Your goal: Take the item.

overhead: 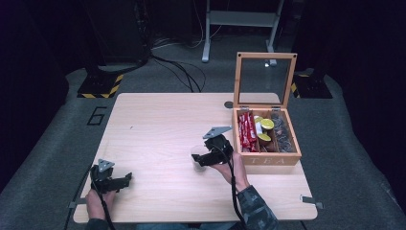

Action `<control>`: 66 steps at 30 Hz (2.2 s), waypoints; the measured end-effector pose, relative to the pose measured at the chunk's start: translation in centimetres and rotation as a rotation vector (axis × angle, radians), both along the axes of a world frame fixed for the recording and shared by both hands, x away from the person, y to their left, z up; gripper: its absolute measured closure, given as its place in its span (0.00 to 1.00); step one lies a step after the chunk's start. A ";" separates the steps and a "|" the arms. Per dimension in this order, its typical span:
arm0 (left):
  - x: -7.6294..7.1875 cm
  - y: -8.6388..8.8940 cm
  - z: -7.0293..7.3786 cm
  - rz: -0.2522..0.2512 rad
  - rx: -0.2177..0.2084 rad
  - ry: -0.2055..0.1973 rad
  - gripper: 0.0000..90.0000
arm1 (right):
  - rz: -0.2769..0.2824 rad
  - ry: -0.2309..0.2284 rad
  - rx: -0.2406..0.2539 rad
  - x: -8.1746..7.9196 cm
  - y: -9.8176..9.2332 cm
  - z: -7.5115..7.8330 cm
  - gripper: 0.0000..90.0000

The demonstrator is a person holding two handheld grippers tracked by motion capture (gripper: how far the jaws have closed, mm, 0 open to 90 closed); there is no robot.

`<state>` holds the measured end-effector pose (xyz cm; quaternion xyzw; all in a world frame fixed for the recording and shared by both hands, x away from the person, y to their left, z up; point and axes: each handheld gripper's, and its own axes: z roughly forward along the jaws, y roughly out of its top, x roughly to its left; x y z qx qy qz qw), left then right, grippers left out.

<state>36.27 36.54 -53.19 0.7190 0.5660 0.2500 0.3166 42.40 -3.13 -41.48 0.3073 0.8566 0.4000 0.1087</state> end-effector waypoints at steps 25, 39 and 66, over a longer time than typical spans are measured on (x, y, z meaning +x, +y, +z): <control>0.0 0.0 0.0 -0.002 0.001 0.005 0.08 | -0.085 -0.081 0.019 -3.1 -5.2 1.9 0.04; 0.0 0.0 0.0 -0.003 0.001 0.006 0.08 | -0.219 -0.142 -0.012 -5.9 -10.9 2.1 0.03; 0.0 0.0 0.0 -0.003 0.001 0.006 0.08 | -0.552 0.003 -0.083 -7.9 -22.1 -9.7 0.01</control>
